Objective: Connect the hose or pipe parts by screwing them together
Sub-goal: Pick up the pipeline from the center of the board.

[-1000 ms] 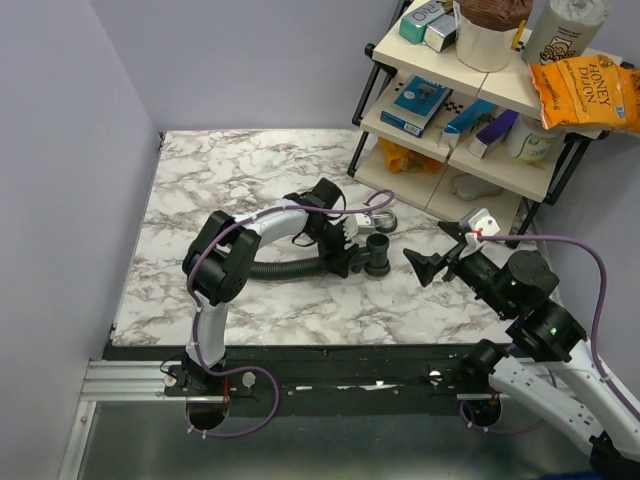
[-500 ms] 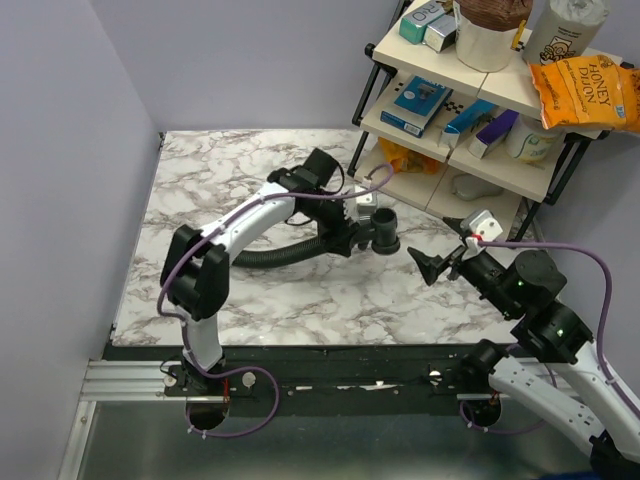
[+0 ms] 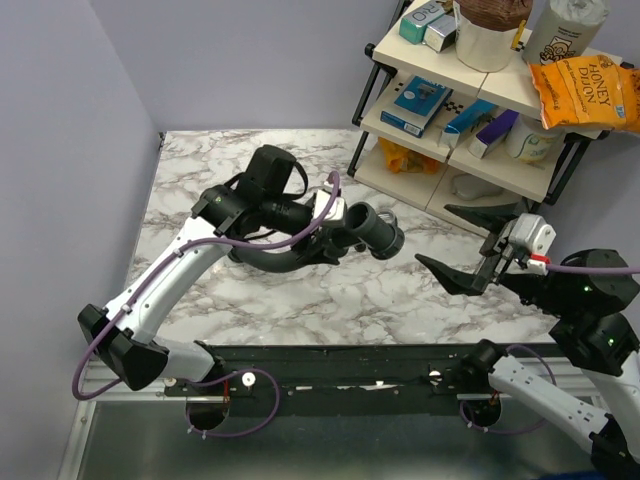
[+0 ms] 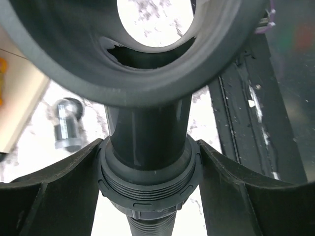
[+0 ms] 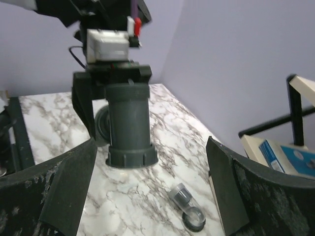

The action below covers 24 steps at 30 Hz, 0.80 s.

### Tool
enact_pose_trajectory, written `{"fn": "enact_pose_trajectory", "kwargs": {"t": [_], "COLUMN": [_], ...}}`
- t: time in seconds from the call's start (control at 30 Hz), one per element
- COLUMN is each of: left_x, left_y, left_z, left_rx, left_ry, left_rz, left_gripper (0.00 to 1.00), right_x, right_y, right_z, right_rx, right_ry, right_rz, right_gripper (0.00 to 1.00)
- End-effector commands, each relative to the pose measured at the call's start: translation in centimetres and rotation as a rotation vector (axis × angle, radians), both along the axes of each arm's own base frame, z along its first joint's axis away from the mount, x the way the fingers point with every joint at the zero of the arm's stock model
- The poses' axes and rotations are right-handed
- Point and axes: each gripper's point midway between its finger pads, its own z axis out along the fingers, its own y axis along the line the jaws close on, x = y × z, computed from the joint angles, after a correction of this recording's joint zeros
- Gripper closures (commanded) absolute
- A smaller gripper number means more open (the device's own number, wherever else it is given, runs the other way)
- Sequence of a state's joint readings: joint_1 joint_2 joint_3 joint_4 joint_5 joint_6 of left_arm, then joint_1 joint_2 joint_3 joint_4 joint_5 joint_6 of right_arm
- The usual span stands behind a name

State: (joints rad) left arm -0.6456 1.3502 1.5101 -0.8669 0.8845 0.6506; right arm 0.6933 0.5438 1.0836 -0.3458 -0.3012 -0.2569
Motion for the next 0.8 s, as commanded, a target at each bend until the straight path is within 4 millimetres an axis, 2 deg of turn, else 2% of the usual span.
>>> {"fn": "enact_pose_trajectory", "kwargs": {"t": [0.0, 0.03, 0.07, 0.1, 0.23, 0.37, 0.53, 0.77], "left_x": [-1.2, -1.3, -1.4, -1.7, -2.4, -2.8, -3.1, -3.0], "left_y": [0.2, 0.2, 0.1, -0.1, -0.3, -0.3, -0.4, -0.8], "left_z": [-1.1, -1.4, -1.4, -1.3, -1.4, -1.4, -1.7, -1.7], "left_rx": [0.015, 0.02, 0.016, 0.012, 0.012, 0.011, 0.018, 0.013], "left_ry": [0.002, 0.006, 0.0, 0.001, -0.011, -0.023, -0.055, -0.085], "left_rz": [-0.006, -0.006, -0.007, -0.011, -0.023, -0.037, -0.052, -0.052], "left_gripper": [1.0, 1.0, 1.0, 1.0, 1.0, 1.0, 1.0, 1.0], "right_x": [-2.7, -3.7, -4.1, -3.6, -3.7, -2.6, -1.6, -0.6], "right_y": [2.2, 2.7, 2.9, 3.6, 4.4, 4.8, 5.4, 7.6], "right_z": [0.5, -0.1, 0.1, -0.6, -2.7, -3.9, -4.2, -5.8], "right_rx": [-0.079, -0.109, -0.123, -0.153, -0.213, -0.243, -0.261, -0.268], "right_ry": [-0.011, 0.013, 0.019, 0.05, 0.126, 0.164, 0.182, 0.276], "right_rz": [0.21, 0.275, 0.298, 0.315, 0.375, 0.349, 0.341, 0.409], "right_gripper": [0.0, 0.0, 0.0, 0.0, 0.0, 0.0, 0.0, 0.0]}}
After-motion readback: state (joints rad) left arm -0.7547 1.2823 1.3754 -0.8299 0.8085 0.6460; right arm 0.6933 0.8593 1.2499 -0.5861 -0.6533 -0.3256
